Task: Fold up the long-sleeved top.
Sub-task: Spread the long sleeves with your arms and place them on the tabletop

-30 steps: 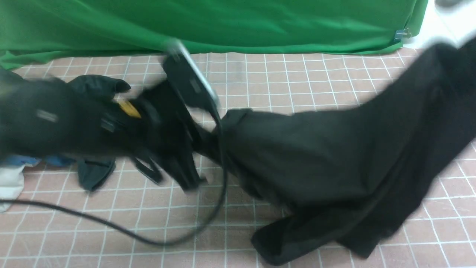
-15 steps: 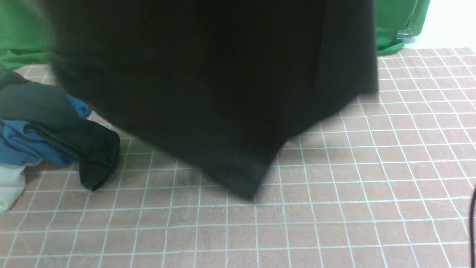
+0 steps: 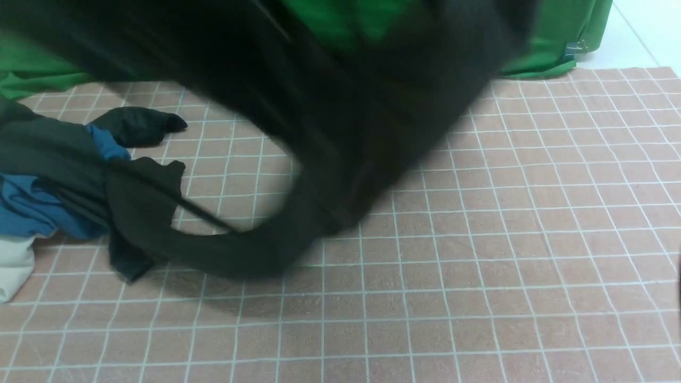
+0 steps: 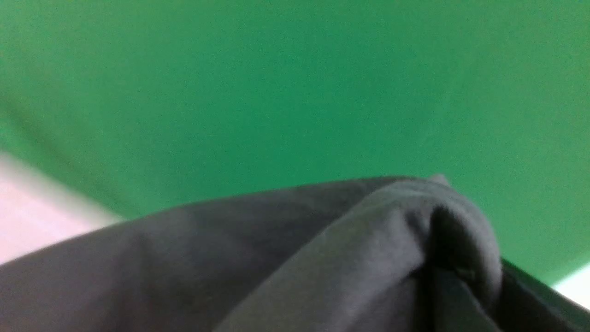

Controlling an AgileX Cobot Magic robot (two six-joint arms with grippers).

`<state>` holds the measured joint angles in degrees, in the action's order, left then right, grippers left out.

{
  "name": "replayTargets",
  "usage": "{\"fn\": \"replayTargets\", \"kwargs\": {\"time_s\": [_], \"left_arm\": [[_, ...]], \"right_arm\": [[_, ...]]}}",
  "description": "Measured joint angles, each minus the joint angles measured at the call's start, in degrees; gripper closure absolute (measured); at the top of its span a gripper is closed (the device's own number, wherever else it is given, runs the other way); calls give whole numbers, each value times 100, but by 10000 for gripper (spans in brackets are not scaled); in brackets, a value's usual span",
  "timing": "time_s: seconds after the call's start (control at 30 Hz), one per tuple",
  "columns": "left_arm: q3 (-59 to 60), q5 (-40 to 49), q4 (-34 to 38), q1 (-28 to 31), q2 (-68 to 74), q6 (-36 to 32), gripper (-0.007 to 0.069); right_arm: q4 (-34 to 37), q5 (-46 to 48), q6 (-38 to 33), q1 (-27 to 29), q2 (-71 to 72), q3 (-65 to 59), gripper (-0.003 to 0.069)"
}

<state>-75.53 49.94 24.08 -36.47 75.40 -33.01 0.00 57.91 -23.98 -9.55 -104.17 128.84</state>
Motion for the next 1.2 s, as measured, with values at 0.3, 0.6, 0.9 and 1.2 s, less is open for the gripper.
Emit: {"fn": "replayTargets", "kwargs": {"time_s": [0.3,0.6,0.9,1.2], "left_arm": [[419,-1529,-86,-1970,1593,-83,588],[-146,-2086,-18,-2792,3027,-511,516],[-217,-1982,69,-2803,3280,-564,58],[-132,-567,-1278,-2267,1831,767,53]], "right_arm": [[-276,44,375,1044,-153,-2303,568],[-1594,903,2311,1641,-34,-2649,237],[-666,1174,2498,1552,1153,-2702,118],[-459,1167,2577,401,3042,-4485,218]]}}
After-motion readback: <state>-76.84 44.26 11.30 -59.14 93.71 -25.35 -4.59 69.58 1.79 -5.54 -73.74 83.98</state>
